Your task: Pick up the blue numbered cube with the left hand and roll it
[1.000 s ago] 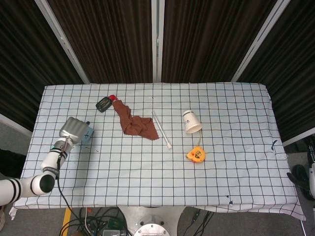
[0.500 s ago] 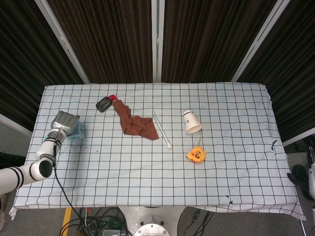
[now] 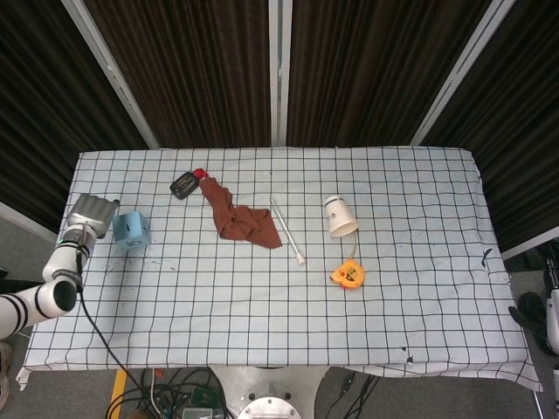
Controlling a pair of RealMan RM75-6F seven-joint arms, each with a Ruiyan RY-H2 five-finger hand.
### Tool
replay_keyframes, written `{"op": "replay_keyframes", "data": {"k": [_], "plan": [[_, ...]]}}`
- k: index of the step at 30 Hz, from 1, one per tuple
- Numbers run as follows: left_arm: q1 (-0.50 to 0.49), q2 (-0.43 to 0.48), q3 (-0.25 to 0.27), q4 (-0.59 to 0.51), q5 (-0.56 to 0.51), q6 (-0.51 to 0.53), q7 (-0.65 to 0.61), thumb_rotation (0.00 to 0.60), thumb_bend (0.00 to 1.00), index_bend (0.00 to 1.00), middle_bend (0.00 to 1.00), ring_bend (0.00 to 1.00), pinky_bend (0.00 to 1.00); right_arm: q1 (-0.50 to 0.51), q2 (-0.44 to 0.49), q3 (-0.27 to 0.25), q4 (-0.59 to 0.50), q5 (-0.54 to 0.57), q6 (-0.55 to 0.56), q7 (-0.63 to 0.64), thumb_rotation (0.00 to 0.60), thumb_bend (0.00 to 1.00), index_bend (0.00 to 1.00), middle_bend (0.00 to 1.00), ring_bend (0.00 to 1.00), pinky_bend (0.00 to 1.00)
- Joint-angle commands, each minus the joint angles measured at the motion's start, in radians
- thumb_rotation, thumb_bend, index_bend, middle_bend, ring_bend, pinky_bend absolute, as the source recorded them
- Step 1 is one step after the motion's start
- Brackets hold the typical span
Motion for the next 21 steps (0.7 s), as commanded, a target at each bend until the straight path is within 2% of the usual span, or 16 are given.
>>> {"op": "replay_keyframes", "data": {"k": [1,14,21], "plan": [[-0.005,0.006,0.018,-0.001,-0.020,-0.012,-0.007,0.600,0.67,0.20,0.83,0.88,0.86,0.000,0.000,0.000,0.000,-0.001,0.001,0.000,0.600,0.06,0.00,0.00,0.00,0.00],[-0.013,0.031,0.037,-0.058,0.026,-0.039,-0.089,0.600,0.70,0.30,0.83,0.89,0.87,0.004,-0.004,0.000,0.006,-0.001,-0.004,0.004,0.600,0.06,0.00,0.00,0.00,0.00],[-0.049,0.062,0.084,-0.097,-0.019,-0.061,-0.100,0.600,0.72,0.36,0.83,0.89,0.87,0.005,-0.007,-0.001,0.015,0.000,-0.009,0.013,0.600,0.06,0.00,0.00,0.00,0.00]]}}
